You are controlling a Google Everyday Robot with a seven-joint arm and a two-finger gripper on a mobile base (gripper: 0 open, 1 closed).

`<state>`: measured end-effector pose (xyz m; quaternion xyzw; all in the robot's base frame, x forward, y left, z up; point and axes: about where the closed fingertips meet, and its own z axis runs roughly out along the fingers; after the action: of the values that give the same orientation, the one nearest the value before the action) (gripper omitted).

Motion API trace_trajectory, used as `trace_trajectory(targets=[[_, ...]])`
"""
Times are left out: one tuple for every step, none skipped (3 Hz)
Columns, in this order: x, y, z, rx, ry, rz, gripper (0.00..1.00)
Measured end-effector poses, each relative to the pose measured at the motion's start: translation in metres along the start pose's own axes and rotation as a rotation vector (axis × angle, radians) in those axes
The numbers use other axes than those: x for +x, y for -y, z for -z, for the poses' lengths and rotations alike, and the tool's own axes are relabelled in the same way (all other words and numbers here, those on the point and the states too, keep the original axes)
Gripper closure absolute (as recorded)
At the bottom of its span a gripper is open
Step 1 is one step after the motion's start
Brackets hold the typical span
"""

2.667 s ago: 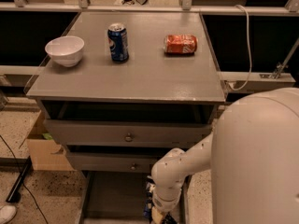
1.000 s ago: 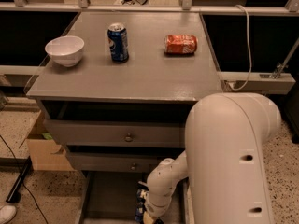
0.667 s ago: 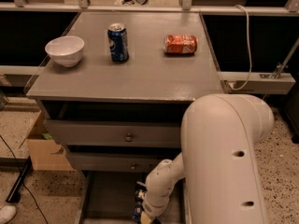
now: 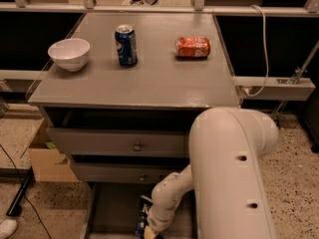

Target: Place blue chip bag into bottom drawer

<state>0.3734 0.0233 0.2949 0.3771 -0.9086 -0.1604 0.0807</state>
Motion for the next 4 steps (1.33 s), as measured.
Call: trace_trajectory(targets=[[-0.001,0.002,-0.003,-0.005,0.002,-0.007,1.00],[-0.003,0.009,-0.013,-0.024,0.008,-0.033,1.00],[-0.013,0.031,-0.057,-0.095,0.039,-0.085,1.00],[-0.013,0.031,-0.058,-0.095,0.039,-0.086,1.00]])
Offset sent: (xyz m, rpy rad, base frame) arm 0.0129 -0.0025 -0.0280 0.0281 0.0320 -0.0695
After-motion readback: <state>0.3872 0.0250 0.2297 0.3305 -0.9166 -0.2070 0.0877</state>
